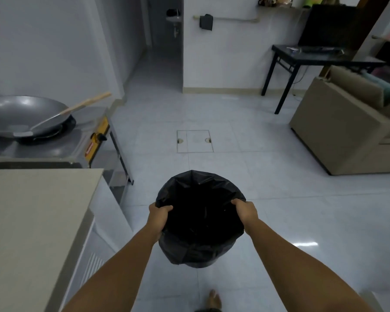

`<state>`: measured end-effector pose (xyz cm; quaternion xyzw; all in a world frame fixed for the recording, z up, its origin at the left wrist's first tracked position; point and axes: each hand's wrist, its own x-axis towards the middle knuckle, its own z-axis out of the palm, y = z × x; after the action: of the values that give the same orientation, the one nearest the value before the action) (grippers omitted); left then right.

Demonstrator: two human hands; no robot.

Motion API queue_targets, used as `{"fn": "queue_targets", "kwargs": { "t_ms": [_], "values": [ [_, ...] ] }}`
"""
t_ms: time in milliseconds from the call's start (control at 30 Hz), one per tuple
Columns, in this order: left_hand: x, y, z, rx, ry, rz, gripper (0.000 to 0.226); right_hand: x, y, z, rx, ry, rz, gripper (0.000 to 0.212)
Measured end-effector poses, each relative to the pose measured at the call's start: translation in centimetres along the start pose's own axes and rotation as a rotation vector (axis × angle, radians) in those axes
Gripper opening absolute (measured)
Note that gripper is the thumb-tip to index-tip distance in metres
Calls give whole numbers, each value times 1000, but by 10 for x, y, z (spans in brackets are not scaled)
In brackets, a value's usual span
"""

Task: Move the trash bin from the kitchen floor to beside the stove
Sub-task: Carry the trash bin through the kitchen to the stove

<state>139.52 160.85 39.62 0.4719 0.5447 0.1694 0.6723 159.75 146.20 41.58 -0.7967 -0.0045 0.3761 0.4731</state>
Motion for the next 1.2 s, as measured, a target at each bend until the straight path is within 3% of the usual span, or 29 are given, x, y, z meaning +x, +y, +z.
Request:
{"fn": "queue_targets", "kwargs": {
  "t_ms": [633, 1067, 1200],
  "values": [
    [300, 200, 135, -86, 97, -37, 55, 308, -257, 25, -82, -47, -9, 56],
    [537, 319, 128, -105, 138, -60, 62, 498, -409, 144, -123, -115, 12, 64],
    [604, 364, 119, -123, 149, -59, 61, 546, -466, 186, -139, -118, -14, 55]
  ]
}}
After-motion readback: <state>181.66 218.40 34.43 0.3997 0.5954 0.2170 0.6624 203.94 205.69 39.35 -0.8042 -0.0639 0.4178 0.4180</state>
